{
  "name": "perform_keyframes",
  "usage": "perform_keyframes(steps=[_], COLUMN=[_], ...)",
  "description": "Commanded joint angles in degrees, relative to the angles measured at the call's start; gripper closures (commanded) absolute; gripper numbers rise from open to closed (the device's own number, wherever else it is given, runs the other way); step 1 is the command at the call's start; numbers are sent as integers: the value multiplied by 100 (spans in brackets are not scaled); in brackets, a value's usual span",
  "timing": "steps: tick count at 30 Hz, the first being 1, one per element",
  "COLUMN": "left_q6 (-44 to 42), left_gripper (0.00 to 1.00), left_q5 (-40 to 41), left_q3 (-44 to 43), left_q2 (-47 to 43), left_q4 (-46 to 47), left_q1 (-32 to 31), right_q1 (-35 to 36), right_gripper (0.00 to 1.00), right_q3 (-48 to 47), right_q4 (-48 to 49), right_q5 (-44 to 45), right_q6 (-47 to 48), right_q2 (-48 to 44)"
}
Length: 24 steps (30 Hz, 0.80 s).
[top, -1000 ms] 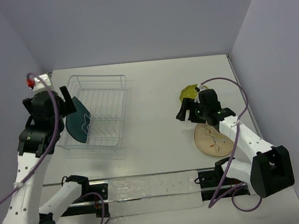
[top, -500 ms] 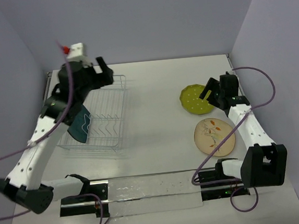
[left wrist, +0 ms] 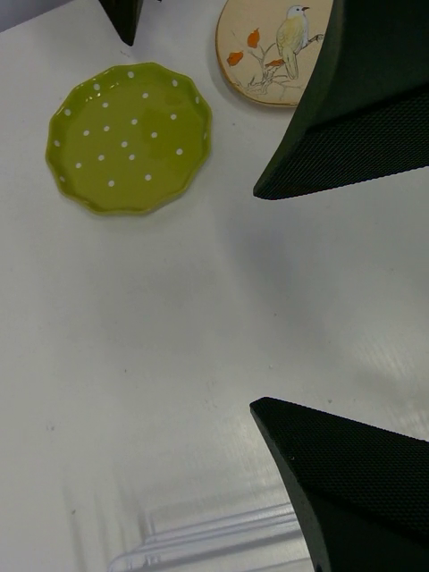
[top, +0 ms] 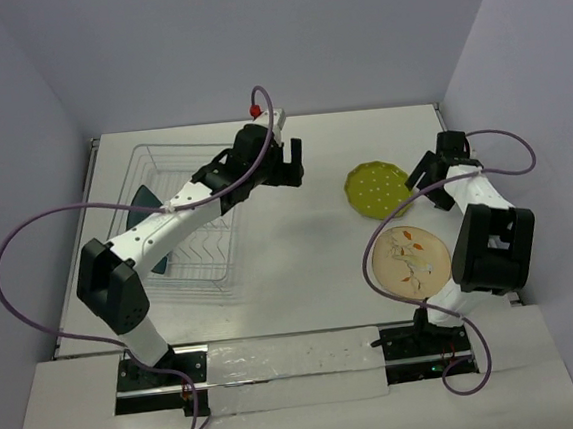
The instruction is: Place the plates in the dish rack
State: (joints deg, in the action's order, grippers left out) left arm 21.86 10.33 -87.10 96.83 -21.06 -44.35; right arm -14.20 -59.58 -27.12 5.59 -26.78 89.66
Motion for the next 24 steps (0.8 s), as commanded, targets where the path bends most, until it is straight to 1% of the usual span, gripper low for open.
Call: perform_keyframes(steps=[1, 5, 8, 11, 14, 16, 17, 18, 19, 20, 24], left_q6=[8, -99, -312, -585, -656, -647, -622, -605, -579, -561, -484], left_gripper=[1, 1, 1, 1, 1, 1, 1, 1, 1, 0, 1], left_q5=[-324, -356, -538, -522, -435, -444, -487, -505, -498, -505, -531], left_q3=[-294, -149, -79, -95, -196, -246, -254, -255, -263, -280, -282], left_q2=[282, 468, 585, 673, 790, 855, 898, 932, 951, 968, 1021], left_q4=[525, 682, 829, 883, 871, 814, 823, 831, 824, 815, 814], left_q1=[-149, -215, -226, -259, -267, -268, -268, -268, -259, -267, -276], right_q1=[-39, -22, 13, 167, 290, 347, 390, 408, 425, 426, 435], right_gripper=[18, 23, 29, 33, 38, 46, 53, 56, 64, 68, 77], right_q3=[-573, -502, -533, -625, -730, -730, -730, -714, -696, -662, -539], right_q4=[-40, -4, 78, 84, 95, 137, 111, 102, 77, 59, -69], right_q5=[36, -66, -311, -369, -474, -532, -524, -532, -524, -524, -531], right_q6=[128, 121, 121, 122, 109, 68, 26, -9, -27, -53, -192], right_q2=[440, 808, 1067, 1310, 1534, 1608, 1658, 1693, 1695, 1679, 1609])
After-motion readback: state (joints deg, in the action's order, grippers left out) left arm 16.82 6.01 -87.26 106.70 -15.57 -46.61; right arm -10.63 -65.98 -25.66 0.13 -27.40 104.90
